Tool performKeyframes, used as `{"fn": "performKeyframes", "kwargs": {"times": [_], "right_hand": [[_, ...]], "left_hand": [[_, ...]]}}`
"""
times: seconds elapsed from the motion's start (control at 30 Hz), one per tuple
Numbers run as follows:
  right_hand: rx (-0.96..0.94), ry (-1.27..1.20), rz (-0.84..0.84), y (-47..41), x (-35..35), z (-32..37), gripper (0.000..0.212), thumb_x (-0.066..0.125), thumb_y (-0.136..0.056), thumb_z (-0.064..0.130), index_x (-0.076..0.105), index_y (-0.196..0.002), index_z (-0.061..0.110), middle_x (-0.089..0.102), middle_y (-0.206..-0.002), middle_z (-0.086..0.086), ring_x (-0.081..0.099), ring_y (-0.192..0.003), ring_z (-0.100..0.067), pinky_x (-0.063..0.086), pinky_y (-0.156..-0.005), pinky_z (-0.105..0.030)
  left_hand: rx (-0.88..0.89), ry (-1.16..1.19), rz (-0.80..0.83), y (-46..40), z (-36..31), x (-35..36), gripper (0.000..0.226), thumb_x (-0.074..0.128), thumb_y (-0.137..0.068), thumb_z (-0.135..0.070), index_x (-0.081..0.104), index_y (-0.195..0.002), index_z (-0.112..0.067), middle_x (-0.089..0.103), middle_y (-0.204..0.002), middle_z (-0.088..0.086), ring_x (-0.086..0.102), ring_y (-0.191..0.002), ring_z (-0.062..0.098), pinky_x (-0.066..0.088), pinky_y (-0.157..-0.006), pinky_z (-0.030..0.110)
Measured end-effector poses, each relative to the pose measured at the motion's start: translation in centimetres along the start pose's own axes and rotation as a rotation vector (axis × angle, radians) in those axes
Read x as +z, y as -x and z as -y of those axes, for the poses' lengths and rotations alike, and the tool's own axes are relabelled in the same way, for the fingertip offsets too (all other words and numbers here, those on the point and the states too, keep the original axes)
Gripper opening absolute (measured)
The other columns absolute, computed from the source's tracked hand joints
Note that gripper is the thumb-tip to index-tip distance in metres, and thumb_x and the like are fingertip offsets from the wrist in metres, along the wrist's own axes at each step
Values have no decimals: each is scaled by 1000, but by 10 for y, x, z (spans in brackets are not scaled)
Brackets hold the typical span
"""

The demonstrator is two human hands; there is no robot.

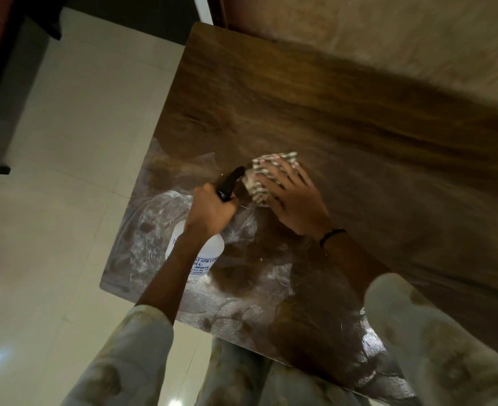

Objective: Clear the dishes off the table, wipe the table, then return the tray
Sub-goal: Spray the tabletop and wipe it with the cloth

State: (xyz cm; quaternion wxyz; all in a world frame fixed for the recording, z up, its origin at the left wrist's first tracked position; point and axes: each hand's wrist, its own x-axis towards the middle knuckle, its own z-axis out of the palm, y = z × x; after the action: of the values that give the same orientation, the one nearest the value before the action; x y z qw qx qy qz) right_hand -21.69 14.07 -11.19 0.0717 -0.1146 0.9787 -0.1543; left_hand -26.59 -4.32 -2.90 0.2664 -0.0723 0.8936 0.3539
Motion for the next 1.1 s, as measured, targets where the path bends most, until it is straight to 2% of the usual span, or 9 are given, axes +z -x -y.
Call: {"fn": "performKeyframes", "kwargs": {"times": [0.13,0.27,0.37,0.5,0.63,0.8,0.93,1.1], "right_hand": [[205,39,-37,-2,-15,-46,51,30,-101,38,31,-150,26,25,-159,-2,17,-147,-26,15,-119,-47],[343,-15,-100,-45,-13,-27,51,32,-99,35,34,-149,26,25,-159,-3,17,-147,-29,11,-118,-48],[216,-23,-46,-39,-4,-1,51,29,-100,35,33,-149,24,25,-159,-5,16,-148,-30,11,-119,-51],[19,12,42,25,-1,0,48,29,-102,37,33,-149,25,26,-158,-2,16,-148,-27,11,-120,-45],[181,25,11,61,-15,-44,50,29,-101,39,30,-150,27,22,-160,-1,14,-148,-24,13,-120,-46],[378,-11,-47,39,-15,-44,53,25,-100,39,27,-151,27,18,-161,0,9,-149,-24,7,-119,-45],[339,-25,6,45,-17,-51,55,21,-100,42,25,-152,25,14,-162,-1,5,-149,-25,4,-119,-45],[247,10,39,53,-22,-57,56,19,-100,44,25,-152,25,17,-161,-1,7,-149,-25,8,-119,-46]], "left_hand": [[-3,25,-17,1,4,0,15,61,-83,-8,65,-88,5,54,-58,9,45,-42,13,33,-38,13],[5,33,-32,3,6,-1,15,61,-83,-9,65,-87,5,53,-57,8,45,-41,13,29,-34,10],[40,5,-22,5,3,1,17,61,-83,-8,65,-93,6,54,-62,9,44,-42,10,29,-34,7],[85,-17,-4,13,0,1,15,60,-85,-7,66,-96,0,52,-56,1,46,-43,11,31,-36,8],[75,-34,68,26,7,0,3,58,-87,-10,61,-86,-9,50,-55,4,43,-44,14,33,-41,18],[75,-122,133,46,20,13,20,60,-85,-13,65,-102,-4,65,-74,17,52,-51,18,37,-46,19],[73,-138,263,64,23,33,12,61,-82,-13,63,-92,-6,58,-69,11,55,-56,26,48,-56,34],[42,-204,315,80,17,51,19,61,-77,-12,61,-92,0,59,-82,20,60,-66,33,45,-56,32]]}}
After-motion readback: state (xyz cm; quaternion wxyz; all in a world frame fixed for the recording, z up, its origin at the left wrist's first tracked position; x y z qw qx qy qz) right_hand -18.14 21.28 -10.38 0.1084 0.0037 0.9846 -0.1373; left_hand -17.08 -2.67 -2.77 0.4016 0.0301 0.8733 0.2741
